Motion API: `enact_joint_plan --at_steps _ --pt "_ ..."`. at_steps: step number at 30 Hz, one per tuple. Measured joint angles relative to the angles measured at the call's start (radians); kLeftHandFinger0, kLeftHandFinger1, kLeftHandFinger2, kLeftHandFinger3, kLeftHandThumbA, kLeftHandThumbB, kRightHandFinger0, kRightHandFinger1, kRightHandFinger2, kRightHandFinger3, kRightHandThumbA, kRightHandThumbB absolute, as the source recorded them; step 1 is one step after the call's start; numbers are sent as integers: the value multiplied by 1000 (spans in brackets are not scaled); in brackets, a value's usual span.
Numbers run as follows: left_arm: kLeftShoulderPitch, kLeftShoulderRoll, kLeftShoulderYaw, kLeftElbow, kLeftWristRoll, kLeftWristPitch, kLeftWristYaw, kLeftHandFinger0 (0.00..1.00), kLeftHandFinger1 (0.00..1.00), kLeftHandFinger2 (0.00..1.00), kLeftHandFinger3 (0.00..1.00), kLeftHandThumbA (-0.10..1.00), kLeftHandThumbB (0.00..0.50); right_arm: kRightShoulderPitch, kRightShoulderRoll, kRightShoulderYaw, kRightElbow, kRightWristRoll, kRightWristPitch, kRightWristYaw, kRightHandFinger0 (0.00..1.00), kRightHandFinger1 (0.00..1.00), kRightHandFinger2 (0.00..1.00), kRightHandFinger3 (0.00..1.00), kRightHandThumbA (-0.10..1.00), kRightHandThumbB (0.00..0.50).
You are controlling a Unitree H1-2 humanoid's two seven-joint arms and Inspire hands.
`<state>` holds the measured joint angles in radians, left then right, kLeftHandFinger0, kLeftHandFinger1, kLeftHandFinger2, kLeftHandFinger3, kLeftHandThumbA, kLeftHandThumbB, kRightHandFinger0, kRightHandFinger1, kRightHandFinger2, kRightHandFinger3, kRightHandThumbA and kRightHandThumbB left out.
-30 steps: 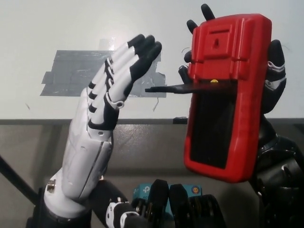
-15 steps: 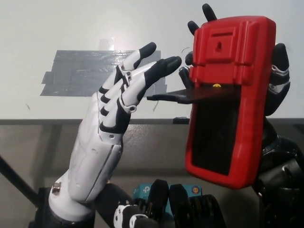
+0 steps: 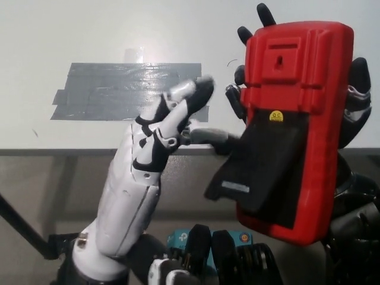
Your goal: The robot first picks the multimeter with right hand and then unfolds the black stand on the back of it using left hand
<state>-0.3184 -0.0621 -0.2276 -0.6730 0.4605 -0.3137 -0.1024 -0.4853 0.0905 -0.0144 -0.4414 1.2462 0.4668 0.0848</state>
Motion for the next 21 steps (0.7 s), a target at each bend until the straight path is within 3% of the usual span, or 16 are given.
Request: enact_joint_plan --at_steps 2,4,5,7,9,10,13,15,17,18,19,20,21 --pt "12 -14 -7 19 6 -32 15 334 0 0 1000 1000 284 0 0 1 -7 0 0 -5 0 0 295 47 -100 139" --pt "20 -20 -23 36 19 -60 30 307 0 0 1000 1000 271 0 0 1 -16 0 0 -13 0 0 299 53 -100 132" --pt "23 -20 -33 43 27 -71 34 222 0 0 1000 1000 245 0 1 1 -21 0 0 -16 0 0 341 61 -100 121" --pt "30 -20 -47 50 40 -87 41 131 0 0 1000 1000 266 0 1 1 -24 0 -1 -19 0 14 462 150 -100 116" --pt "38 -20 -53 50 56 -101 46 219 0 0 1000 1000 257 0 2 0 -25 1 -2 -22 0 67 551 372 -100 105" --pt "40 -19 -56 50 60 -106 51 232 0 0 1000 1000 267 -1 2 -1 -25 3 -2 -24 0 79 560 436 -100 110" --pt "39 -5 -82 61 76 -116 81 203 0 0 1000 1000 308 -2 3 -2 -25 8 -2 -28 0 82 557 481 -100 121" --pt "40 0 -89 64 82 -120 92 277 0 0 1000 1000 344 -3 5 -4 -25 10 -2 -35 0 70 553 487 -100 119" --pt "39 -2 -90 64 83 -126 97 292 0 4 1000 1000 332 -4 5 -5 -25 10 -3 -42 0 76 557 494 -100 121" --pt "39 -3 -89 64 78 -127 99 265 32 336 1000 1000 308 -4 5 -6 -25 10 -3 -44 0 70 551 488 -100 127" --pt "39 -5 -90 64 75 -128 106 310 262 737 1000 985 319 -4 5 -7 -25 10 -3 -47 0 77 554 502 -100 127" --pt "38 -6 -93 64 70 -129 119 497 452 726 1000 1000 357 -5 6 -8 -25 10 -3 -51 0 73 549 503 -100 142" --pt "36 -7 -93 63 68 -130 133 697 581 758 1000 1000 349 -5 6 -10 -25 10 -3 -56 0 69 544 508 -100 141"
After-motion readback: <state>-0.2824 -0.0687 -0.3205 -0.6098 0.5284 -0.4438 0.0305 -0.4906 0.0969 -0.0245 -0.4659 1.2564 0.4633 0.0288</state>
